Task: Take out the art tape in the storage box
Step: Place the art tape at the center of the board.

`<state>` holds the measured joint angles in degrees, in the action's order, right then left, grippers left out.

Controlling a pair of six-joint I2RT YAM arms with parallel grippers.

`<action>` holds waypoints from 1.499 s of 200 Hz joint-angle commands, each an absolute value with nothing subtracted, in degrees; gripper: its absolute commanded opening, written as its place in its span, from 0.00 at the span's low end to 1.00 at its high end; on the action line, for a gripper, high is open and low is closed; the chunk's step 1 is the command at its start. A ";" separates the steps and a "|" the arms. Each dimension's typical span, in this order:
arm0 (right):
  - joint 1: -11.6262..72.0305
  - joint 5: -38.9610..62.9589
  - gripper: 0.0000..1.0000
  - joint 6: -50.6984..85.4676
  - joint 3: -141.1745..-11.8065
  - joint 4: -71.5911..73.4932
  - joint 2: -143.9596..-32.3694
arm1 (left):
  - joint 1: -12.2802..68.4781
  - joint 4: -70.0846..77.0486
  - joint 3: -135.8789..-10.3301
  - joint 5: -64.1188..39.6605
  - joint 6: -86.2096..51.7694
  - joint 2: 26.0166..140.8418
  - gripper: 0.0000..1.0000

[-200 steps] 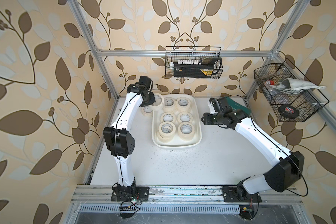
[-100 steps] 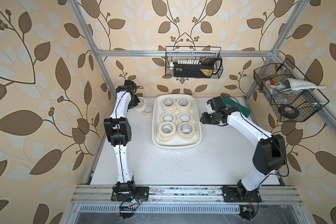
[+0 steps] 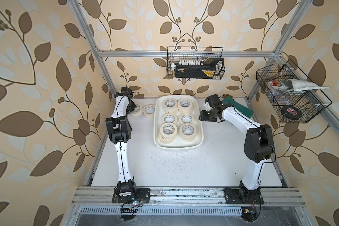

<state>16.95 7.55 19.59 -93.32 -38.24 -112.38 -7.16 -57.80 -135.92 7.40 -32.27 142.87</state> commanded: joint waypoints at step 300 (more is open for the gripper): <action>17.75 9.45 0.21 20.28 -98.57 -39.47 -118.39 | -7.49 -50.45 -136.64 6.23 -30.45 145.26 0.24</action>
